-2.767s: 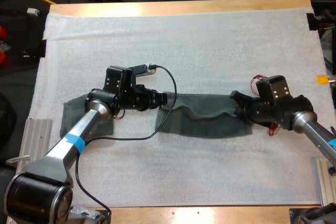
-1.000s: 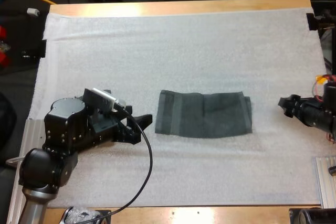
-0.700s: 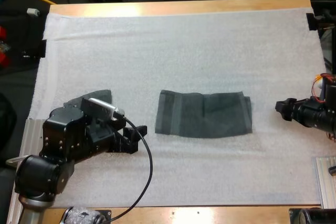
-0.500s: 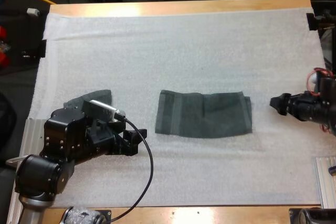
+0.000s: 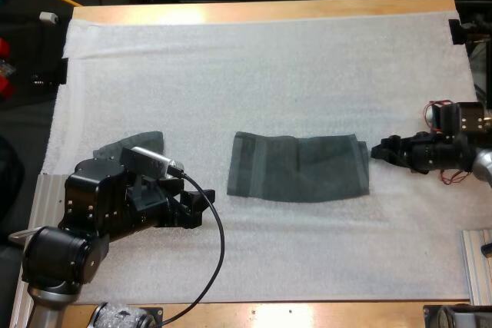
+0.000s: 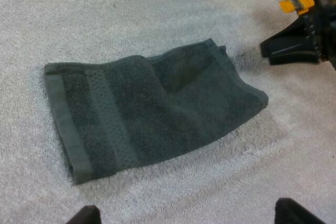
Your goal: Pick towel from pile, fold and stack
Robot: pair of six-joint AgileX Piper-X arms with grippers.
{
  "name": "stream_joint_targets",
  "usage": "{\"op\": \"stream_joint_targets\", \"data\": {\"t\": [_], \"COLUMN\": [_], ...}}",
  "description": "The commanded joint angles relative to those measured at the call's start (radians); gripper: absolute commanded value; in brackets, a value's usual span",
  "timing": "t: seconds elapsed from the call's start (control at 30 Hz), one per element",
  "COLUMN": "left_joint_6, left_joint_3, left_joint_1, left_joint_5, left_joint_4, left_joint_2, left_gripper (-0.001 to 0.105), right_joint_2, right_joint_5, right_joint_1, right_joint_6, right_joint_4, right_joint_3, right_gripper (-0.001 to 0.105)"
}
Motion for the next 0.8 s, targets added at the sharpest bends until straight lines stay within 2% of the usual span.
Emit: {"op": "stream_joint_targets", "data": {"t": [0.0, 0.27, 0.47, 0.6, 0.77], "left_joint_6": [-0.001, -0.001, -0.001, -0.001, -0.004], "left_joint_3": [-0.002, -0.002, -0.002, -0.002, -0.002], "left_joint_1": [0.000, 0.000, 0.000, 0.000, 0.000], "left_joint_5": [-0.010, -0.026, -0.033, -0.033, -0.033], "left_joint_4": [0.008, 0.012, 0.012, 0.012, 0.012], "left_joint_2": [-0.008, -0.003, -0.003, -0.003, -0.003], "left_gripper": [0.064, 0.064, 0.064, 0.064, 0.064], "right_joint_2": [0.017, 0.145, 0.183, 0.186, 0.186], "right_joint_5": [-0.047, -0.148, -0.183, -0.170, -0.064], "right_joint_1": [-0.004, 0.002, 0.017, 0.070, 0.135], "right_joint_6": [-0.002, 0.065, 0.094, 0.103, 0.223], "right_joint_4": [-0.018, -0.051, -0.054, -0.067, -0.127], "right_joint_3": [-0.008, -0.008, -0.008, -0.008, -0.008], "right_gripper": [0.061, 0.061, 0.061, 0.061, 0.060]}}
